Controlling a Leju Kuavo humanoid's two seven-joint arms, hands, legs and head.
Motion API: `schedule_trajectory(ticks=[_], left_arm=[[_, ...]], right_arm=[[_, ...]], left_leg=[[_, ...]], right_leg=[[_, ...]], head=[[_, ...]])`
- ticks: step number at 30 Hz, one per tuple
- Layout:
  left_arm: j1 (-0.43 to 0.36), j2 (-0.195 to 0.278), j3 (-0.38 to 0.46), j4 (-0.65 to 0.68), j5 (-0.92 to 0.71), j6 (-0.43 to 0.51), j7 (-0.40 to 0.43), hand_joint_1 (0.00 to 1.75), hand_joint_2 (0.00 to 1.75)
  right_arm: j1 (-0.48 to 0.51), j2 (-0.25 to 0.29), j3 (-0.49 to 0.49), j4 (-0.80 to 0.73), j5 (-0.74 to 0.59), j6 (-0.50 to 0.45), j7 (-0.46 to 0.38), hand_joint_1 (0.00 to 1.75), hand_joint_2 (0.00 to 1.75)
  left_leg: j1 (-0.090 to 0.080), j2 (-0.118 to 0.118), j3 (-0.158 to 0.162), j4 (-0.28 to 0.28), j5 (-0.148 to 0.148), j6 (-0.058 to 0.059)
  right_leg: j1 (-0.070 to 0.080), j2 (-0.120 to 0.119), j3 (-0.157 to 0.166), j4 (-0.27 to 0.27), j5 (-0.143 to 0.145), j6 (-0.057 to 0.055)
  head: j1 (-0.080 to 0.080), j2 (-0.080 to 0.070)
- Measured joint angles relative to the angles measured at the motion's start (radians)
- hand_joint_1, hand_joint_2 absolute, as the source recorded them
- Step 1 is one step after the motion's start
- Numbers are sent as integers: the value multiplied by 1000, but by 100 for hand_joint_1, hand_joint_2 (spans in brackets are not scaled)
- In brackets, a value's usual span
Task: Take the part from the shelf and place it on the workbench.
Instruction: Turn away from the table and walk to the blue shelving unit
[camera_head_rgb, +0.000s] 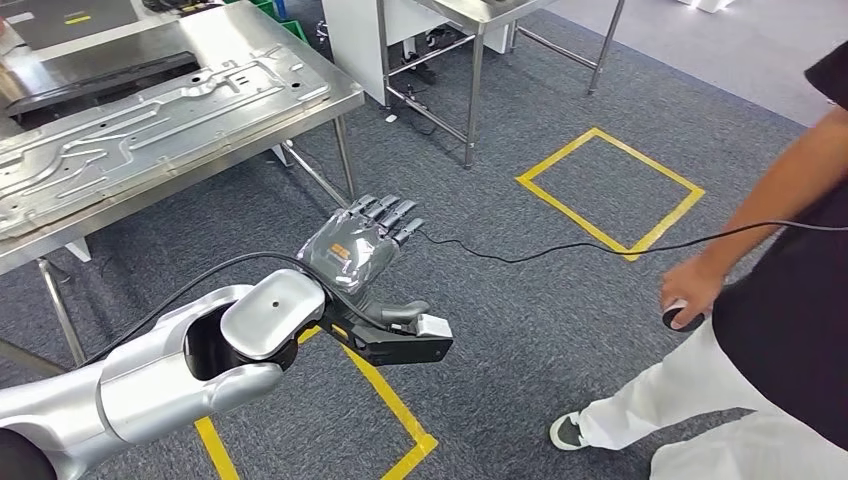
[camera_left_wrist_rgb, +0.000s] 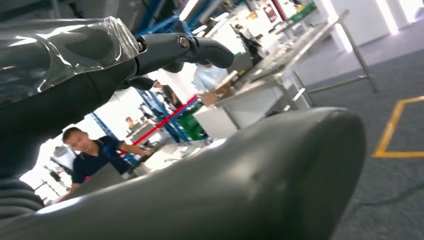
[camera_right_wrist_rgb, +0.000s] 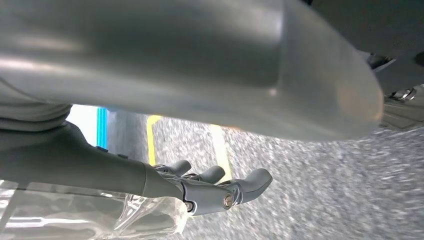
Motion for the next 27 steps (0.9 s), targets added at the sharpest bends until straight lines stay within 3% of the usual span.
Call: schedule_trajectory(ticks=[1,2,4,6,8,10,11,13,14,15,16,17,19,21,23,25,27], left_arm=[[5,5,1,-4,2,1,4,0,0],[7,8,3,-8,2,2,6,0,0],[8,15,9,-17,2,2,8,0,0],[8,21,16,-25,2,3,9,0,0],[9,26,18,-31,2,3,11,0,0],[11,33,20,-36,2,3,14,0,0],[12,37,22,-40,2,3,16,0,0],[21,49,25,-53,3,-1,24,0,0],[30,56,25,-61,5,-4,29,0,0],[39,63,25,-69,6,-9,35,0,0],[48,70,25,-77,7,-13,41,0,0],[54,76,27,-84,8,-15,46,0,0],[58,87,32,-100,8,-16,54,0,0],[63,95,38,-115,8,-15,58,0,0],[71,100,42,-125,9,-13,60,0,0],[76,103,47,-132,9,-9,60,0,0],[81,106,50,-136,7,-2,60,0,0]], right_arm=[[1,-1,0,0,0,0,0,0,0],[1,-3,-1,0,0,0,0,0,0],[-1,-5,-1,0,0,0,0,0,0],[-3,-6,-1,0,-1,0,0,0,0],[-3,-6,-2,0,-3,0,1,0,0],[-3,-6,-2,0,-6,0,2,0,0],[-2,-6,-2,0,-8,0,3,0,0],[-3,-6,-2,0,-10,2,7,0,0],[-3,-6,-2,0,-11,5,11,0,0],[-2,-7,-2,0,-12,9,16,0,0],[-2,-7,-2,0,-12,12,21,0,0],[-1,-7,-2,0,-13,14,25,0,0],[-2,-6,-2,0,-12,15,29,0,0],[-2,-6,-2,0,-13,15,30,0,0],[-1,-6,-2,0,-14,14,28,0,0],[1,-9,-2,1,-16,11,24,0,0],[1,-11,-2,2,-17,8,17,0,0]], left_leg=[[0,14,0,1,0,-1],[0,26,0,3,-1,-2],[-6,46,-2,10,-6,-9],[-13,62,-3,16,-10,-17],[-13,80,-3,18,-12,-24],[-6,60,-14,49,-39,-35],[-2,35,-33,95,-70,-42],[5,-15,-95,242,-145,-52],[7,-25,-124,307,-169,-54],[8,-30,-138,338,-173,-54],[9,-34,-129,321,-155,-52],[10,-40,-102,263,-120,-49],[10,-78,-31,107,-50,-38],[6,-107,-2,32,-25,-29],[3,-97,-4,26,-21,-21],[5,-77,-3,19,-12,-10],[5,-53,-4,13,-4,-3]], right_leg=[[0,-6,29,-39,19,1],[0,-20,76,-112,48,0],[4,-67,157,-247,85,-8],[8,-88,177,-290,91,-18],[8,-66,171,-290,96,-27],[5,-44,166,-292,103,-38],[2,-33,164,-293,106,-43],[1,-8,157,-293,112,-49],[1,7,154,-293,114,-51],[1,22,152,-292,116,-51],[1,38,151,-292,118,-49],[1,53,151,-292,120,-47],[0,79,148,-292,125,-40],[-1,96,141,-293,132,-30],[-3,112,134,-296,139,-16],[-1,93,122,-277,125,-8],[3,39,78,-176,62,-5]], head=[[0,0],[0,0],[0,0],[-1,0],[-2,0],[-2,0],[-3,0],[-5,0],[-5,0],[-5,0],[-6,0],[-6,0],[-6,0],[-5,0],[-5,0],[-4,0],[-1,0]])
